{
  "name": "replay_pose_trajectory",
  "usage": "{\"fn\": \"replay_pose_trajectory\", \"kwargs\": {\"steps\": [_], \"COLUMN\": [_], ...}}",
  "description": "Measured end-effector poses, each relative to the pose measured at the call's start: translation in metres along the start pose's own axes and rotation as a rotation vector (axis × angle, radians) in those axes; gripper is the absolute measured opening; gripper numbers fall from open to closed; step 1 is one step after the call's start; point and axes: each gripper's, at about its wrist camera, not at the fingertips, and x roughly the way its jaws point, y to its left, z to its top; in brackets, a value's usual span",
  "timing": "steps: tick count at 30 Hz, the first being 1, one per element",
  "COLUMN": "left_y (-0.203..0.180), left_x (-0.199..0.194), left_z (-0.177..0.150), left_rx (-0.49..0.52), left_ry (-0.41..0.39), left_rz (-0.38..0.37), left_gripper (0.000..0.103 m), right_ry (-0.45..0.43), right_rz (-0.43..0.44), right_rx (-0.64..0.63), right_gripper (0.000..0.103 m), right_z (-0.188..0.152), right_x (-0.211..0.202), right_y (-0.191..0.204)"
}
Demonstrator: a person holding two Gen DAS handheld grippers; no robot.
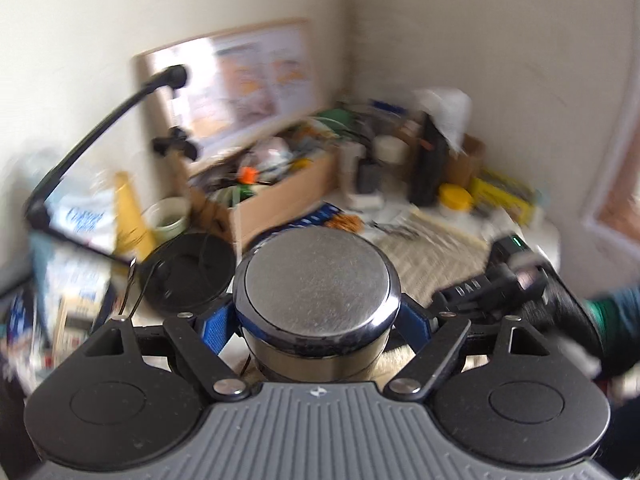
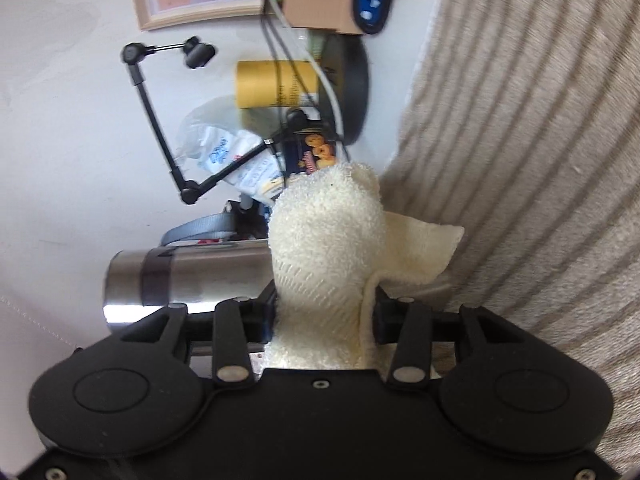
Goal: Clean container
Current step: 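Wipe the tumbler side and strap with the cloth in the right gripper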
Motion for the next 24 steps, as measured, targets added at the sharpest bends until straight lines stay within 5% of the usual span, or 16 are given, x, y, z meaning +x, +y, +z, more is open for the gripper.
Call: {"fn": "replay_pose_trajectory", "kwargs": {"steps": [5,9,16,24], "left_y": [-0.021,-0.017,0.014,0.009], "left_x": [0.000,-0.001,0.002,0.002], "left_z": [-0.002,-0.001,-0.001,-0.004], "left_rx": [-0.105,-0.147,0.083,0.097], "left_ry": [-0.034,-0.054,-0.066,-0.064], "left_rz": [0.141,0.171,-0.087,-0.118], "left_gripper": [0.083,0.083,0.082,0.082], "right_ry": [-0.001,0.005,-0.022,-0.037], "right_rz": [0.028,0.021,0.031,0.057], "right_rx": [-0.055,-0.103,-0.129,-0.189], "right_gripper": [0.043,0.043,0.043,0.043], "right_z": [0.000,0.002,0.004,0.006], "right_x": [-0.006,-0.007,-0.013,-0.014], "right_y": [0.022,0.036,0.051,0.078]}}
